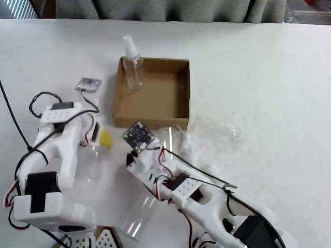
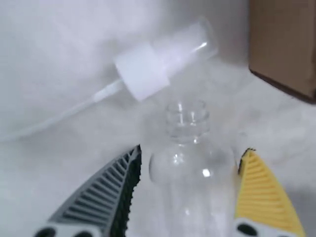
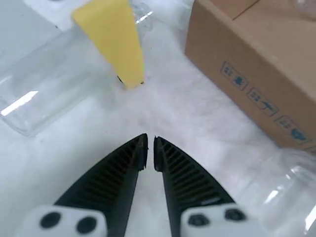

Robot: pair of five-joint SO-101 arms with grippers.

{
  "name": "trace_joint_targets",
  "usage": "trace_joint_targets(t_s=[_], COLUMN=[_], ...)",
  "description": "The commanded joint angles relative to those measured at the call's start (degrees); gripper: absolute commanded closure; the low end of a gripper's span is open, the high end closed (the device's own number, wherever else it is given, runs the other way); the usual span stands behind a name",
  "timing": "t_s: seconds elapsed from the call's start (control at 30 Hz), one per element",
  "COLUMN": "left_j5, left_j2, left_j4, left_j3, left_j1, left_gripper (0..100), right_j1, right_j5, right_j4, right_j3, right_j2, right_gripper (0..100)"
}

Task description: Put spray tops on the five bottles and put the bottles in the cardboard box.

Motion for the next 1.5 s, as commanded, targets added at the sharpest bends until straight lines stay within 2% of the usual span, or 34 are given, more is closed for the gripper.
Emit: trace_joint_targets(t_s=[0.0, 0.1, 0.23, 0.3, 0.57, 0.7, 0.83, 1.13, 1.3, 1.47], left_j5=[-0.5, -0.5, -0.6, -0.6, -0.6, -0.1, 7.7, 18.6, 22.0, 22.1], left_j2=[-0.3, 0.0, 0.0, -0.1, -0.5, -0.6, -0.4, -0.4, -0.1, 0.0], left_j4=[0.7, 0.8, 0.7, 0.9, 0.4, 0.9, 0.8, 0.4, -2.1, -3.7], left_j3=[-2.5, -2.5, -2.5, -2.5, -2.5, -4.8, -6.9, -9.2, -9.1, -9.1], left_j1=[0.7, 0.7, 0.7, 0.8, 0.2, -4.6, -11.2, -20.2, -22.4, -23.3], left_gripper=[69, 74, 94, 91, 98, 98, 97, 97, 97, 97], right_j1=[0.4, 0.4, 0.4, 0.4, 0.4, 0.4, 0.4, -0.1, -3.6, -3.9], right_j5=[-0.1, -0.1, -0.1, -0.1, 0.0, 0.0, 0.0, -0.5, -0.6, -0.2], right_j4=[0.3, 0.3, 0.3, 0.3, 0.3, 0.3, 0.4, 0.4, 0.7, 4.9], right_j3=[-0.4, -0.4, -0.4, -0.4, -0.4, -0.4, -0.4, -1.0, -6.2, -16.4], right_j2=[-1.8, -1.8, -1.8, -1.8, -1.8, -1.8, -1.8, -1.7, 0.7, 10.9], right_gripper=[98.4, 98.4, 98.4, 98.4, 98.4, 98.4, 98.4, 98.4, 98.4, 98.4])
